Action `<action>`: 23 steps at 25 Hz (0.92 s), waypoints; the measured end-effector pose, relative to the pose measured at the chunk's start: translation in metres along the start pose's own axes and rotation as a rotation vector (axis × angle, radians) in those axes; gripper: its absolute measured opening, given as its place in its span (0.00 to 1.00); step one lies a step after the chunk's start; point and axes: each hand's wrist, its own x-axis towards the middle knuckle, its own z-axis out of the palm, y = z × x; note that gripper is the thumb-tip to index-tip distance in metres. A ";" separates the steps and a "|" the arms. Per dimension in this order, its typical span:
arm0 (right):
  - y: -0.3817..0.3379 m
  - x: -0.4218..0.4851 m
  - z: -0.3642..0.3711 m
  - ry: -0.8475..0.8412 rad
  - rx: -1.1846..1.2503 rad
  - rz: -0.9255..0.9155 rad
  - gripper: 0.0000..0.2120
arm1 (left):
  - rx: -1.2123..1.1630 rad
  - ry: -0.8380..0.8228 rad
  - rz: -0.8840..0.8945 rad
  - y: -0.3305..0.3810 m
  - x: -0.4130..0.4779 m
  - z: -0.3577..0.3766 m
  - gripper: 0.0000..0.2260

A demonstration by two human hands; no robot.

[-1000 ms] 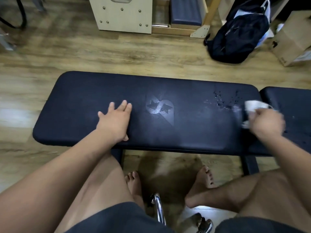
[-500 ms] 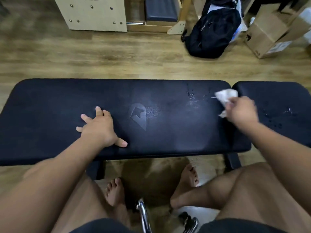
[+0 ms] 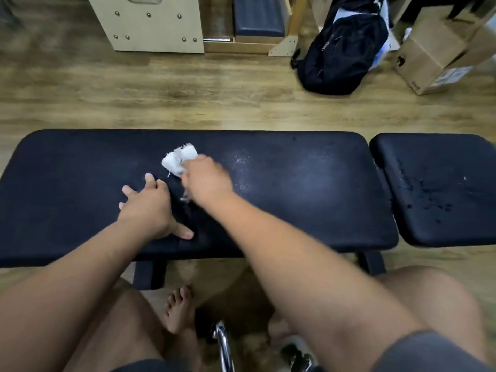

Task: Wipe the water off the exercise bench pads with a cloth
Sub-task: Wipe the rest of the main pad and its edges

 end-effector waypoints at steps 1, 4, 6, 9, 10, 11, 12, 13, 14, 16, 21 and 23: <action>0.029 -0.005 -0.004 0.049 -0.095 -0.005 0.11 | -0.010 -0.010 -0.009 0.000 -0.001 -0.001 0.62; 0.176 -0.043 -0.037 0.215 -0.306 0.358 0.12 | 0.008 -0.029 0.000 0.003 0.000 -0.001 0.64; 0.257 -0.070 -0.070 0.257 -0.257 0.699 0.12 | 0.019 -0.039 -0.006 0.003 0.005 -0.001 0.63; 0.263 -0.044 -0.078 0.245 -0.207 0.805 0.10 | 0.062 -0.068 -0.002 0.006 0.010 -0.004 0.62; 0.236 -0.021 -0.068 0.283 -0.176 0.748 0.09 | 0.081 -0.072 0.001 0.007 0.010 -0.004 0.62; 0.199 0.005 -0.056 0.312 -0.126 0.694 0.12 | 0.091 -0.073 -0.002 0.006 0.010 -0.004 0.62; 0.155 0.028 -0.043 0.326 -0.058 0.612 0.14 | 0.095 -0.068 -0.005 0.006 0.010 -0.004 0.61; 0.104 0.046 -0.031 0.286 0.016 0.493 0.15 | 0.100 -0.059 -0.002 0.005 0.010 -0.004 0.61; 0.054 0.055 -0.022 0.221 0.057 0.358 0.16 | 0.101 -0.054 0.004 0.004 0.010 -0.004 0.61; -0.021 0.053 -0.010 0.015 0.003 0.080 0.15 | 0.094 -0.047 0.015 0.002 0.008 -0.001 0.61; 0.107 0.043 -0.047 0.036 -0.033 0.128 0.07 | 0.128 0.030 0.049 -0.008 -0.003 0.001 0.63; 0.211 0.013 -0.074 0.083 -0.141 0.402 0.07 | 0.174 0.089 0.052 -0.011 -0.009 0.005 0.62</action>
